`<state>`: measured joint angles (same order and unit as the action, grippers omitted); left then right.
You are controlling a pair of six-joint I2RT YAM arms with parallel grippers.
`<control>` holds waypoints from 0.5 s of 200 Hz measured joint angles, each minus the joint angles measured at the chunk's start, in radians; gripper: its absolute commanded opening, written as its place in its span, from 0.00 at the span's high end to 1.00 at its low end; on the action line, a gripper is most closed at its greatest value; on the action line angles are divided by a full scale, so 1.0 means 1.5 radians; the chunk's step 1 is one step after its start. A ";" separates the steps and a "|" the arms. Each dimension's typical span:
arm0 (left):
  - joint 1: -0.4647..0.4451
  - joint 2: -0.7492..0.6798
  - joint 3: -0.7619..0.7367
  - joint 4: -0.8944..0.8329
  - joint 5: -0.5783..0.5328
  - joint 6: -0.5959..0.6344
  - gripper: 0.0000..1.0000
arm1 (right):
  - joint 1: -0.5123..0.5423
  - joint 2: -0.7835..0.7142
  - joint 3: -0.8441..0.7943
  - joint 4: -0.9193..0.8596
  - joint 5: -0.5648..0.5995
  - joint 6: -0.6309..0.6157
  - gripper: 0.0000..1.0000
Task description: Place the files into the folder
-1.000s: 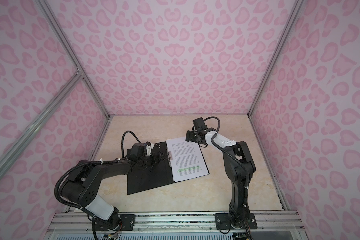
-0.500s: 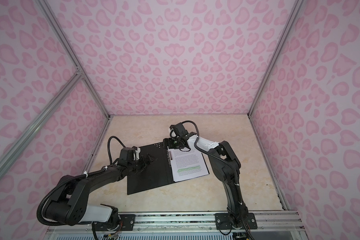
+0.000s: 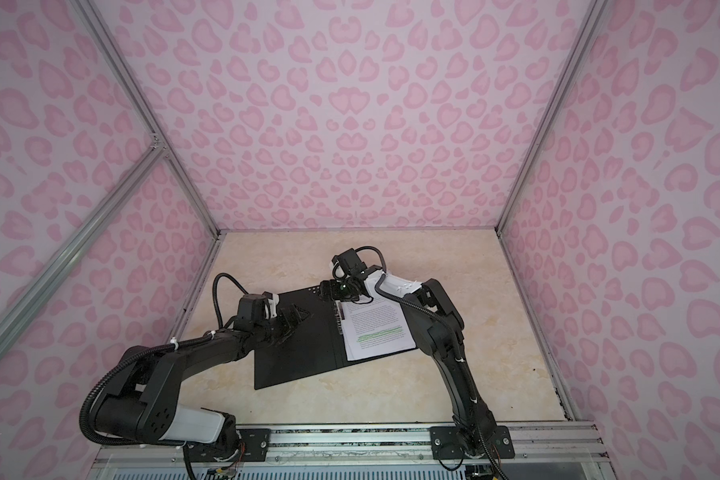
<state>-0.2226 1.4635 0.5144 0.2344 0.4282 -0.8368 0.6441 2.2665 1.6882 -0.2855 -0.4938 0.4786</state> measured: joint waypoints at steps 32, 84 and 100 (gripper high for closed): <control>0.000 0.012 0.003 0.017 0.008 -0.005 0.04 | 0.002 0.004 0.014 -0.015 -0.016 0.001 0.12; 0.002 0.012 0.003 0.018 0.009 -0.005 0.04 | 0.002 -0.019 0.011 -0.041 -0.007 0.006 0.13; 0.003 0.013 0.003 0.018 0.009 -0.005 0.04 | -0.006 -0.053 -0.025 -0.032 0.004 0.007 0.13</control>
<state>-0.2180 1.4826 0.5194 0.2611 0.4419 -0.8436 0.6346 2.1872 1.6512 -0.3340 -0.4873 0.4896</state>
